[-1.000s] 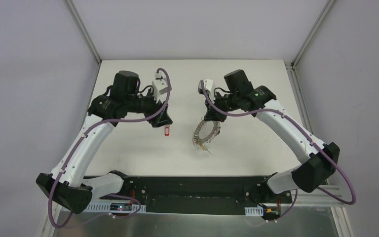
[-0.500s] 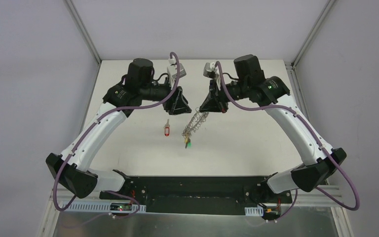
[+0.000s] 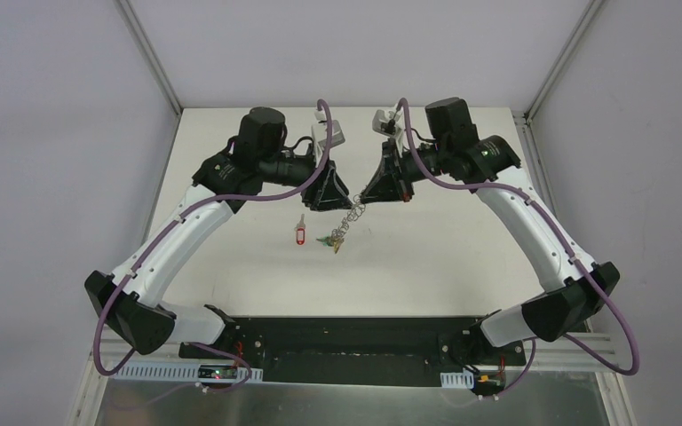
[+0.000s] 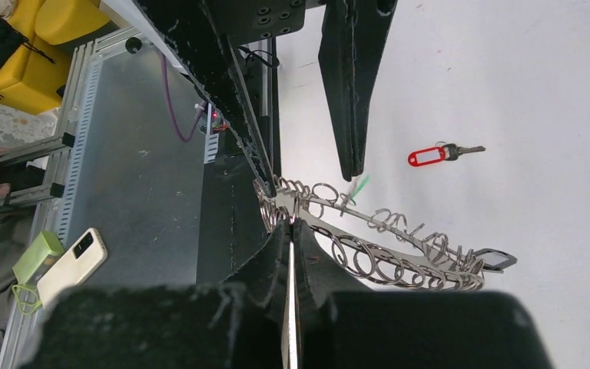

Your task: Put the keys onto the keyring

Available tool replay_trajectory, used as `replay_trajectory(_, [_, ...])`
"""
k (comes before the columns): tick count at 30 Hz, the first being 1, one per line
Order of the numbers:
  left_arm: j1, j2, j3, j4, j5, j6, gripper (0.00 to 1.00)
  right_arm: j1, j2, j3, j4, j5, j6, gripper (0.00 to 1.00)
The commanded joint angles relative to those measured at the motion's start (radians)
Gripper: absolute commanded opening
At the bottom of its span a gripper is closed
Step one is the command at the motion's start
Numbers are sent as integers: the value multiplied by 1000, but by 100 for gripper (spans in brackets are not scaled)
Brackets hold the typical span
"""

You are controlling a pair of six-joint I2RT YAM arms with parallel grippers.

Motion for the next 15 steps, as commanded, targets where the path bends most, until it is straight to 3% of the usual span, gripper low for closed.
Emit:
replay_trajectory(1, [-16,11,23,34,17,26,42,-11,0,-8,61,-115,25,0])
replay_trajectory(15, [-46,43,43,30,35,64,32,-29,6,-58,95,-161,39,0])
